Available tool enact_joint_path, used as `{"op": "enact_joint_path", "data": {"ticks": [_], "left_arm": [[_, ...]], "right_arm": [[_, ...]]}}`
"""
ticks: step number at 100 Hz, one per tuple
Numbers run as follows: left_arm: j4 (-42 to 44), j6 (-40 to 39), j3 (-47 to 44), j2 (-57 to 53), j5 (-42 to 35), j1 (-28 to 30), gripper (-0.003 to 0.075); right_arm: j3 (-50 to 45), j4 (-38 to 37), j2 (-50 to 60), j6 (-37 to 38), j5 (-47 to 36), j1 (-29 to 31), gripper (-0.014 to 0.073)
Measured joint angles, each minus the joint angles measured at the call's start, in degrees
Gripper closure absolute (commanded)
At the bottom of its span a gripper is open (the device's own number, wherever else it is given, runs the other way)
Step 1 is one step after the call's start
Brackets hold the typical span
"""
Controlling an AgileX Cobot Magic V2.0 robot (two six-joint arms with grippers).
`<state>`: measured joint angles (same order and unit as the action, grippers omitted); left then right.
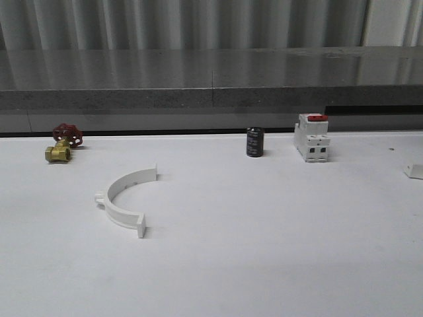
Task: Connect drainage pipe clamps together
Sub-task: 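Grasp the second white half-ring by its end tab with the right gripper, then carry the half-ring with the right gripper toward the first half-ring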
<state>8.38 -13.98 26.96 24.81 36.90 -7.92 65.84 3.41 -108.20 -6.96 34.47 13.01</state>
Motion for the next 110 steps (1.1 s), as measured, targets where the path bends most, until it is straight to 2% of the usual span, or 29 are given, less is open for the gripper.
{"op": "enact_joint_path", "data": {"ticks": [18, 33, 47, 60, 73, 87, 110], "left_arm": [[0.00, 0.00, 0.00, 0.00, 0.00, 0.00, 0.0741], [0.00, 0.00, 0.00, 0.00, 0.00, 0.00, 0.0741], [0.00, 0.00, 0.00, 0.00, 0.00, 0.00, 0.0741], [0.00, 0.00, 0.00, 0.00, 0.00, 0.00, 0.0741], [0.00, 0.00, 0.00, 0.00, 0.00, 0.00, 0.0741], [0.00, 0.00, 0.00, 0.00, 0.00, 0.00, 0.0741], [0.00, 0.00, 0.00, 0.00, 0.00, 0.00, 0.0741]], "right_arm": [[4.18, 0.25, 0.72, 2.87, 5.02, -3.12, 0.0513], [6.80, -0.66, 3.40, 7.72, 8.46, -10.64, 0.0513], [8.44, -6.17, 4.28, 18.10, 9.63, -20.77, 0.0513], [9.95, -13.98, 4.28, 31.27, 10.34, -29.94, 0.0513], [12.21, -19.08, 3.99, 41.89, 11.47, -36.63, 0.0513], [15.90, -21.01, 0.65, 47.29, 13.08, -41.32, 0.0513], [21.85, -21.13, -6.95, 51.67, 14.56, -47.30, 0.0513]]}}
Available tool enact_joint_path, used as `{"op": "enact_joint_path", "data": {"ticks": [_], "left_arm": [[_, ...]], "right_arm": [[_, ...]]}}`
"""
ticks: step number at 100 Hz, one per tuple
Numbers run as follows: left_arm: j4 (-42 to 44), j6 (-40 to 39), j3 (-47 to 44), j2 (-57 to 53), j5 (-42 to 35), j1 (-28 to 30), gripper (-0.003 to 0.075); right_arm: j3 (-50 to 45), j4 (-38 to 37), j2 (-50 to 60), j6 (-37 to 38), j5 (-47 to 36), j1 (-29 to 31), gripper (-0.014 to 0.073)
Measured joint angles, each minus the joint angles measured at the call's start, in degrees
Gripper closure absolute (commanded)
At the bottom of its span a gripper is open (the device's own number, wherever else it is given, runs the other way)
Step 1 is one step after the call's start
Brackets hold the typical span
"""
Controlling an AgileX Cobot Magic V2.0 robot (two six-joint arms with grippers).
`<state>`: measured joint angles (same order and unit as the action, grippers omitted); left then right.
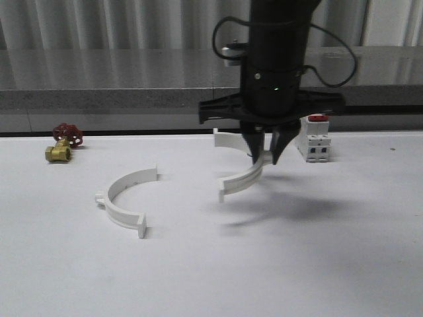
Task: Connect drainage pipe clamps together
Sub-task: 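Carry the half-ring with the right gripper toward the first half-ring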
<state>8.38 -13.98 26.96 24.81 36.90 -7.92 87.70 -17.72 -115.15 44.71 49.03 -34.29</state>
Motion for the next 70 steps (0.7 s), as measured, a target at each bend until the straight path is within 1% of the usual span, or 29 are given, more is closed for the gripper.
{"op": "enact_joint_path", "data": {"ticks": [15, 43, 70], "left_arm": [[0.00, 0.00, 0.00, 0.00, 0.00, 0.00, 0.0741], [0.00, 0.07, 0.00, 0.00, 0.00, 0.00, 0.0741], [0.00, 0.07, 0.00, 0.00, 0.00, 0.00, 0.0741]], "right_arm": [[4.23, 0.00, -3.91, 2.11, 0.38, -2.79, 0.0513], [11.65, 0.00, -8.92, 2.75, 2.13, -5.56, 0.0513], [13.32, 0.00, -11.39, 4.91, 3.07, -6.67, 0.0513]]}}
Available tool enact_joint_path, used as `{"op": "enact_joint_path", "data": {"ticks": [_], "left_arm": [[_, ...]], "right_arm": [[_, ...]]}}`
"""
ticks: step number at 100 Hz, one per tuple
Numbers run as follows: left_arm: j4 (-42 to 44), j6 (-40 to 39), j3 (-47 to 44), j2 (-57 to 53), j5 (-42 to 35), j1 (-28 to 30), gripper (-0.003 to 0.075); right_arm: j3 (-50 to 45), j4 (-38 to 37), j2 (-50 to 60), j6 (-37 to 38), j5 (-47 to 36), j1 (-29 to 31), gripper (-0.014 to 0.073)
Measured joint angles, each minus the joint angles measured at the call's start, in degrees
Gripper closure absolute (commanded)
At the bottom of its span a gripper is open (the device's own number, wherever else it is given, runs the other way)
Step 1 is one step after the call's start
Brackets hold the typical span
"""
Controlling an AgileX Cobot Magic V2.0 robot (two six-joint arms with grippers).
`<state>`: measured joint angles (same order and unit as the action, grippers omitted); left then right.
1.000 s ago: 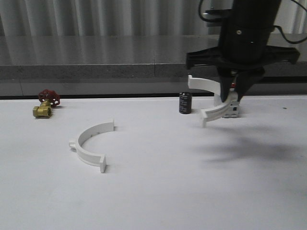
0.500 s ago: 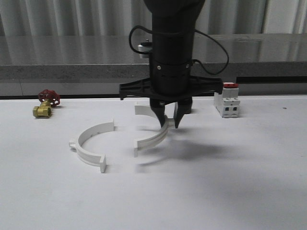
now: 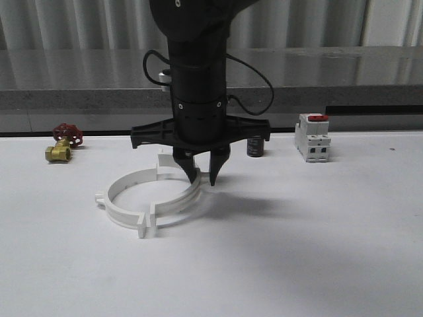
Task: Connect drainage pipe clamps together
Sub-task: 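Carry the half-ring with the right gripper toward the first half-ring, then press the held half-ring's tabs against the first half-ring's tabs with the right gripper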
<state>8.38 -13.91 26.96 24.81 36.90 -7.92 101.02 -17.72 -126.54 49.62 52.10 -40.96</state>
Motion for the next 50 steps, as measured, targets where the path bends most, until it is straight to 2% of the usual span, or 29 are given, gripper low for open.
{"op": "enact_joint_path", "data": {"ticks": [50], "left_arm": [[0.00, 0.00, 0.00, -0.09, 0.00, 0.00, 0.0741]], "right_arm": [[0.22, 0.00, -0.75, 2.71, -1.31, -0.64, 0.0513]]}}
